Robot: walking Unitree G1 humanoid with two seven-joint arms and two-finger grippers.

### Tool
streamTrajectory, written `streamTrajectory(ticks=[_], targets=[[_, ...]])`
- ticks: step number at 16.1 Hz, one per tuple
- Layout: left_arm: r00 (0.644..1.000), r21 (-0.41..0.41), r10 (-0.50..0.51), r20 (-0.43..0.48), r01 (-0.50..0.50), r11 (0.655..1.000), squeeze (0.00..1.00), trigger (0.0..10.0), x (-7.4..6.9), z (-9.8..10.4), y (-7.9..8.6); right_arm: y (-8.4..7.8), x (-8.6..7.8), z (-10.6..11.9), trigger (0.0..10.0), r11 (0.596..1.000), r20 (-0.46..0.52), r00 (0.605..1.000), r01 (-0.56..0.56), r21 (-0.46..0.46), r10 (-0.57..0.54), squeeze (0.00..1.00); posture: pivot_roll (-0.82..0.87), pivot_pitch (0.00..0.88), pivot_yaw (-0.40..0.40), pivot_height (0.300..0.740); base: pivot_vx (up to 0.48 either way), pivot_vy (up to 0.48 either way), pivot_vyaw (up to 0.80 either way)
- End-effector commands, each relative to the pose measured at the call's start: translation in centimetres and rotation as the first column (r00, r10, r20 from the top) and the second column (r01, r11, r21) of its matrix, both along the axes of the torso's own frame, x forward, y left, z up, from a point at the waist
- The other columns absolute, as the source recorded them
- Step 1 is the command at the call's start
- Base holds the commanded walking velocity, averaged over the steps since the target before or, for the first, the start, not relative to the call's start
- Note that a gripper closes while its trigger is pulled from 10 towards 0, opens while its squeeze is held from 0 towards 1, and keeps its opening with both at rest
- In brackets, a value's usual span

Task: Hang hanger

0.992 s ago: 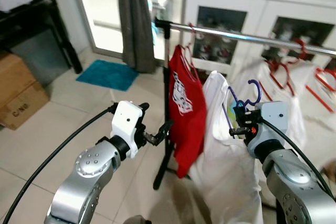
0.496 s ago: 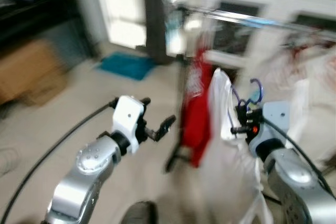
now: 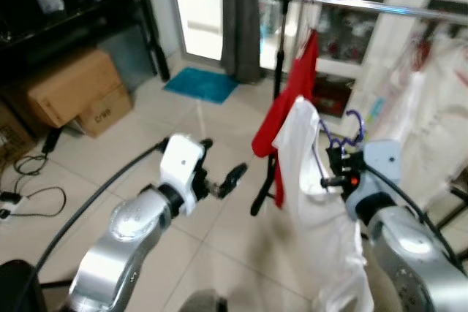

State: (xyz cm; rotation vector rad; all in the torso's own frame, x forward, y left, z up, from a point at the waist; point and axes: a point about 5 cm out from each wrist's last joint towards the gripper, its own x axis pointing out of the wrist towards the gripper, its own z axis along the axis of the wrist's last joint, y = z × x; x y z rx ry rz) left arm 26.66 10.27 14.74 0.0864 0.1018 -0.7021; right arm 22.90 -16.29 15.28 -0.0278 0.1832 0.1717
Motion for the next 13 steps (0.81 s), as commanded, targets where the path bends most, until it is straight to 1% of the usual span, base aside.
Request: streamTrajectory(ticks=[1, 2, 3, 5, 6, 7, 8, 9, 11, 12, 13], targets=[[1.000, 0.040, -0.021, -0.009, 0.021, 0.999, 1.00, 10.0, 1.6, -0.5, -0.6, 1.8, 0.2, 2.6, 0.0, 0.989, 0.129, 0.983, -0.139, 0.050, 0.132, 0.00, 0.03, 0.000, 0.024, 0.740, 0.000, 0.000, 0.00], [1.000, 0.038, -0.022, 0.005, 0.022, 0.999, 1.00, 10.0, 2.2, -0.3, -1.0, 2.1, 0.3, 2.8, 0.0, 0.986, 0.137, 0.979, -0.159, 0.053, 0.150, 0.00, 0.03, 0.000, 0.027, 0.740, 0.000, 0.000, 0.00], [1.000, 0.035, -0.022, 0.014, 0.021, 0.999, 1.00, 10.0, 2.5, -0.1, -1.2, 2.2, 0.3, 3.0, 0.0, 0.984, 0.142, 0.977, -0.169, 0.055, 0.160, 0.00, 0.03, 0.000, 0.028, 0.740, 0.000, 0.000, 0.00], [0.998, 0.021, -0.040, 0.038, 0.039, 0.999, 1.00, 10.0, 3.4, 0.5, -2.1, 2.5, 0.3, 3.2, 0.0, 0.979, 0.156, 0.971, -0.194, 0.062, 0.183, 0.00, 0.02, 0.000, 0.045, 0.740, 0.000, 0.000, 0.00], [0.997, 0.016, -0.067, 0.046, 0.067, 0.998, 0.81, 10.0, 3.7, 0.7, -2.9, 2.8, 0.2, 3.3, 0.0, 0.974, 0.166, 0.965, -0.216, 0.065, 0.203, 0.00, 0.01, 0.000, 0.056, 0.740, 0.000, 0.000, 0.00], [0.997, 0.016, -0.067, 0.046, 0.067, 0.998, 0.81, 10.0, 3.7, 0.7, -2.9, 2.8, 0.2, 3.3, 0.0, 0.974, 0.166, 0.965, -0.216, 0.065, 0.203, 0.00, 0.01, 0.000, 0.056, 0.740, 0.000, 0.000, 0.00], [0.996, 0.014, -0.080, 0.043, 0.079, 0.997, 0.00, 10.0, 3.8, 0.6, -3.2, 2.9, 0.2, 3.3, 0.0, 0.972, 0.169, 0.962, -0.227, 0.065, 0.213, 0.00, 0.01, 0.000, 0.056, 0.740, 0.000, 0.000, 0.00], [0.993, 0.003, -0.112, 0.036, 0.112, 0.994, 0.00, 10.0, 4.2, 0.4, -3.7, 3.6, 0.1, 3.7, 0.0, 0.963, 0.179, 0.954, -0.259, 0.079, 0.242, 0.00, 0.00, 0.000, 0.045, 0.740, 0.000, 0.000, 0.00], [0.992, -0.001, -0.118, 0.038, 0.118, 0.993, 0.00, 10.0, 4.5, 0.3, -4.0, 4.3, -0.1, 4.0, 0.0, 0.948, 0.188, 0.939, -0.306, 0.086, 0.286, 0.00, 0.00, 0.000, 0.049, 0.740, 0.000, 0.000, 0.00], [0.992, -0.004, -0.106, 0.062, 0.107, 0.994, 0.00, 5.3, 4.8, 0.3, -4.2, 4.5, -0.2, 4.0, 0.0, 0.937, 0.194, 0.929, -0.337, 0.090, 0.315, 0.00, 0.00, 0.000, 0.050, 0.740, 0.000, 0.000, 0.00], [0.993, -0.004, -0.079, 0.090, 0.080, 0.997, 0.00, 0.0, 5.2, 0.4, -4.0, 4.6, -0.3, 4.0, 0.0, 0.932, 0.202, 0.925, -0.347, 0.104, 0.321, 0.00, 0.00, 0.000, 0.045, 0.740, 0.000, 0.000, 0.00]])
